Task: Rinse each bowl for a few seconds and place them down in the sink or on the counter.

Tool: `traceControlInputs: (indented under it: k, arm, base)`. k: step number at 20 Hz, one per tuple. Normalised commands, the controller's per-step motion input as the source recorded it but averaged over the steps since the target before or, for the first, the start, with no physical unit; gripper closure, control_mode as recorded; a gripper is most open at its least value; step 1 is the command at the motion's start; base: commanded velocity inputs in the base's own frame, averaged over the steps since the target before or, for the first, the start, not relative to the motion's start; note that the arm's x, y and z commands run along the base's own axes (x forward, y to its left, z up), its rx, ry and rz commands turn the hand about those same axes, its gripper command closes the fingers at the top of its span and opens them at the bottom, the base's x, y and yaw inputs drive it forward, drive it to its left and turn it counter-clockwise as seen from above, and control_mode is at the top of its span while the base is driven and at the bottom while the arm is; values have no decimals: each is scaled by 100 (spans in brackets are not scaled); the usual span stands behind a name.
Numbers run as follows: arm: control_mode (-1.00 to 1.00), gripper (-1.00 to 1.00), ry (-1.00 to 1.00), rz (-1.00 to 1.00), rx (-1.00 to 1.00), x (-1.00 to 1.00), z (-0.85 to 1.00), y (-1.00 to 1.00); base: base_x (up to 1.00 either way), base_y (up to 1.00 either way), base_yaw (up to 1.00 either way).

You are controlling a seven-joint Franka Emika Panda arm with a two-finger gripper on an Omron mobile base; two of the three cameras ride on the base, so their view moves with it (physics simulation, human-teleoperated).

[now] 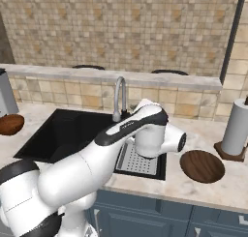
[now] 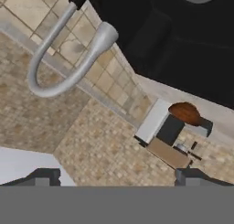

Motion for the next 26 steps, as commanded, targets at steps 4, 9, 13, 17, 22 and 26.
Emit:
traceControlInputs:
  k: [4,9,13,17,22,26]
  arm:
    - [-100,-100,16,-15,25,62,-9,2]
    - [-100,-100,17,6,23,67,-3,-26]
    - [-100,-100,8,29,22,49,-5,-64]
    - [-100,-100,5,28,8,48,-27,-35]
    - [-100,-100,3,6,-1,46,-40,19]
    - [-100,-100,2,5,-2,30,-44,9]
  base:
    - [0,0,0]
    - [0,0,0]
    - [0,0,0]
    - [0,0,0]
    - [0,0,0]
    - [0,0,0]
